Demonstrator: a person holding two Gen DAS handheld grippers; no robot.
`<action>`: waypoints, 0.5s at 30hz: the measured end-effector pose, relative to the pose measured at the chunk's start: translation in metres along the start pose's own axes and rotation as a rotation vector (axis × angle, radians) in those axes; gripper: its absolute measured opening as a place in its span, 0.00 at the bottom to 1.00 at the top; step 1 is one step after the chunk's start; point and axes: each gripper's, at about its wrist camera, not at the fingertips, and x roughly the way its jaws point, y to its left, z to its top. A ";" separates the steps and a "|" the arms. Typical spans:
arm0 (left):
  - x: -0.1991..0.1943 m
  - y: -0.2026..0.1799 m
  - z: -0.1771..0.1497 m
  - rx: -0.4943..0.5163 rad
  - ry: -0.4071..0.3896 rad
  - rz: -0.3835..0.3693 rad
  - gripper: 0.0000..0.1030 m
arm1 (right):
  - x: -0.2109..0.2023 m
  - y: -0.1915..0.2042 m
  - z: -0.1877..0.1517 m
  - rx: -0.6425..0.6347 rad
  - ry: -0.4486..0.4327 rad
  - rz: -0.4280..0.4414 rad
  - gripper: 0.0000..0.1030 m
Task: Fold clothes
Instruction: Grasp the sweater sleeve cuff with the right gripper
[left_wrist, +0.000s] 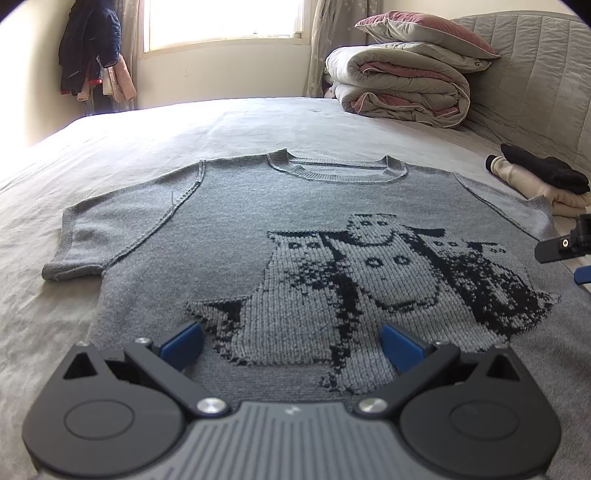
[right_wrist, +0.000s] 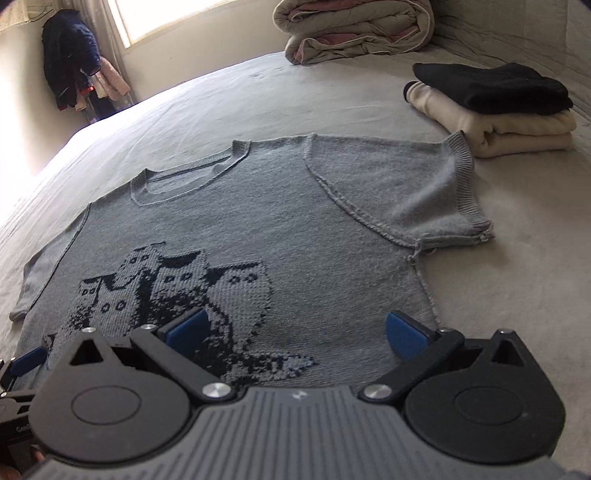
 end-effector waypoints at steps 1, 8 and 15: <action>0.000 0.000 0.000 0.000 0.000 0.000 1.00 | 0.000 -0.011 0.004 0.050 -0.003 -0.002 1.00; 0.000 0.000 0.000 0.003 0.001 -0.003 1.00 | 0.009 -0.070 0.025 0.366 -0.013 -0.017 0.86; 0.000 0.001 0.000 0.008 0.001 -0.011 1.00 | 0.019 -0.079 0.036 0.504 -0.074 -0.071 0.46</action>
